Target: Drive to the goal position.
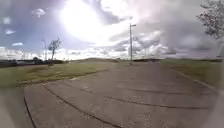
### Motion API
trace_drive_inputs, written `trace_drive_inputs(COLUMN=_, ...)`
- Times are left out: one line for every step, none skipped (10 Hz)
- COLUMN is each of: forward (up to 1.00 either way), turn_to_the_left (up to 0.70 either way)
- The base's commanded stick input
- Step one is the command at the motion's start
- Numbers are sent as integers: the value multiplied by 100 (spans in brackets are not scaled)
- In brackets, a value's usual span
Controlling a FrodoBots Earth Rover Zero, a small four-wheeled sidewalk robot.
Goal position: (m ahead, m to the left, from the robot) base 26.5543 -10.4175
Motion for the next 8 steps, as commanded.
trace_drive_inputs(forward=100, turn_to_the_left=-40)
trace_drive_inputs(forward=100, turn_to_the_left=-40)
trace_drive_inputs(forward=100, turn_to_the_left=-40)
trace_drive_inputs(forward=100, turn_to_the_left=-40)
trace_drive_inputs(forward=100, turn_to_the_left=-40)
trace_drive_inputs(forward=100, turn_to_the_left=-40)
trace_drive_inputs(forward=100, turn_to_the_left=-38)
trace_drive_inputs(forward=100, turn_to_the_left=-32)
